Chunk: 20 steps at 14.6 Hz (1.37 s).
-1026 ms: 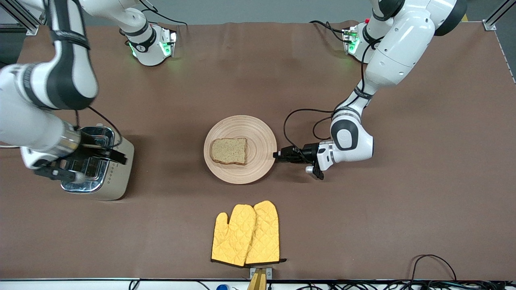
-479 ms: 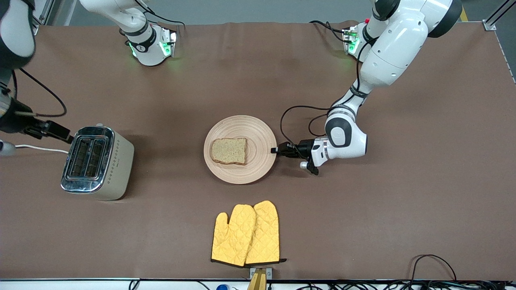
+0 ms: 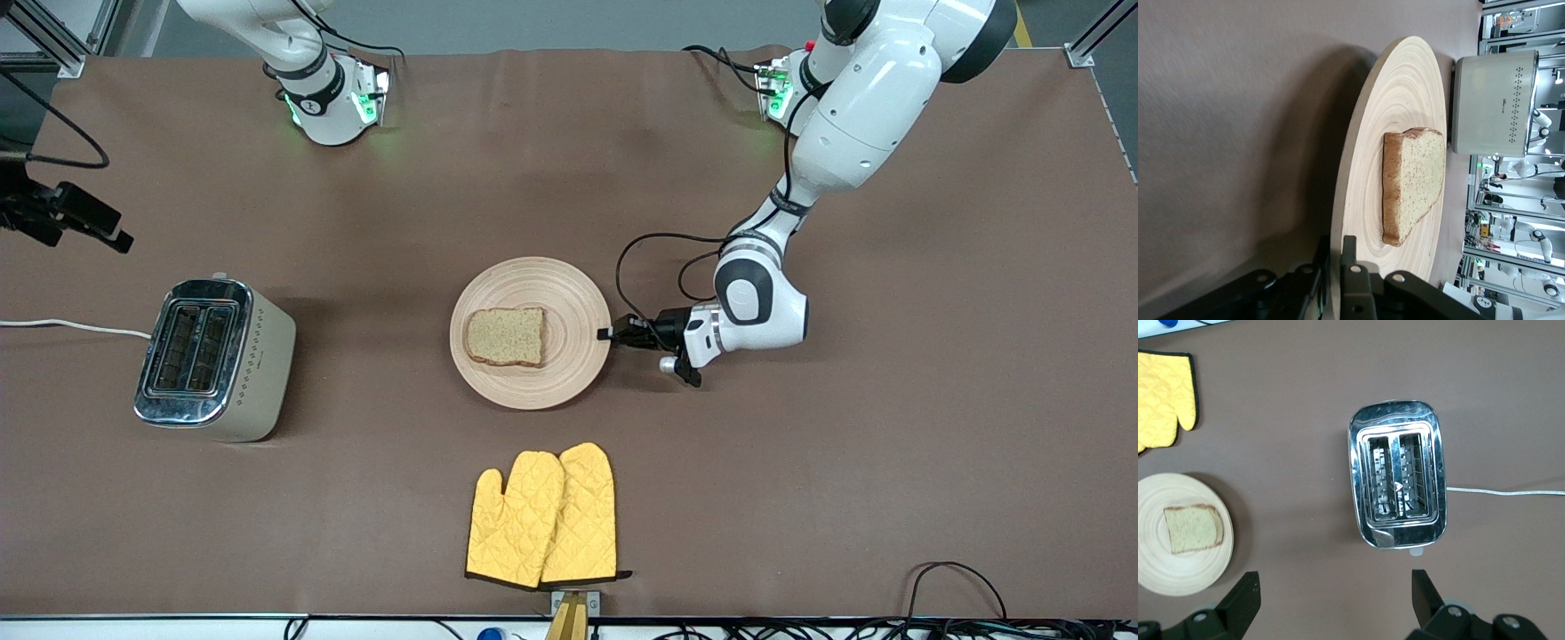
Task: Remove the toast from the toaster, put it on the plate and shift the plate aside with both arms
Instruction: 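Slide the plate with the left gripper away from the toaster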
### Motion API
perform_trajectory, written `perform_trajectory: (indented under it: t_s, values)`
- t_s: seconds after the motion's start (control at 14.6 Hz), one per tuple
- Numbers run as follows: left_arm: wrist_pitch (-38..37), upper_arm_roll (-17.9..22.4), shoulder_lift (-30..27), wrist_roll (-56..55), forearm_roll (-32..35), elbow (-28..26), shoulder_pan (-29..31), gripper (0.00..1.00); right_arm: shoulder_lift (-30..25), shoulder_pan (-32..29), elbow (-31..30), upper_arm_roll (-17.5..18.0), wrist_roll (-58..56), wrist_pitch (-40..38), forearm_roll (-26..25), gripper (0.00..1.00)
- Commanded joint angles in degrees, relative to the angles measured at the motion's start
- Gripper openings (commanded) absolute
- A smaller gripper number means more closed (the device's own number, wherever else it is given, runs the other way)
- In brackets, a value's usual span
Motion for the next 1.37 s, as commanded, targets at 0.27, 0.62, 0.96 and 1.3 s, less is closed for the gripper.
perform_trajectory:
  t_s: [0.27,0.62,0.96,1.3]
  values:
    - [-0.48,0.18,-7.49,-8.64,10.92,0.69,7.64,0.00,-0.83,-2.72,0.23,0.58,-12.44,-1.55,-4.32,1.00]
    - [-14.26,0.18,-9.17,-8.39,21.37,2.01,22.31,0.00,-0.92,-2.64,0.23,1.02,-3.38,-3.04,-3.70,1.00]
    - [-25.52,0.17,-6.36,-7.68,32.02,7.89,36.82,0.00,-0.92,-2.55,0.23,1.02,-4.89,-3.22,-3.97,1.00]
    - [-25.89,0.26,-4.25,-6.98,37.03,9.48,44.48,0.00,-0.39,-2.11,3.92,1.02,-4.89,-3.31,-4.14,1.00]
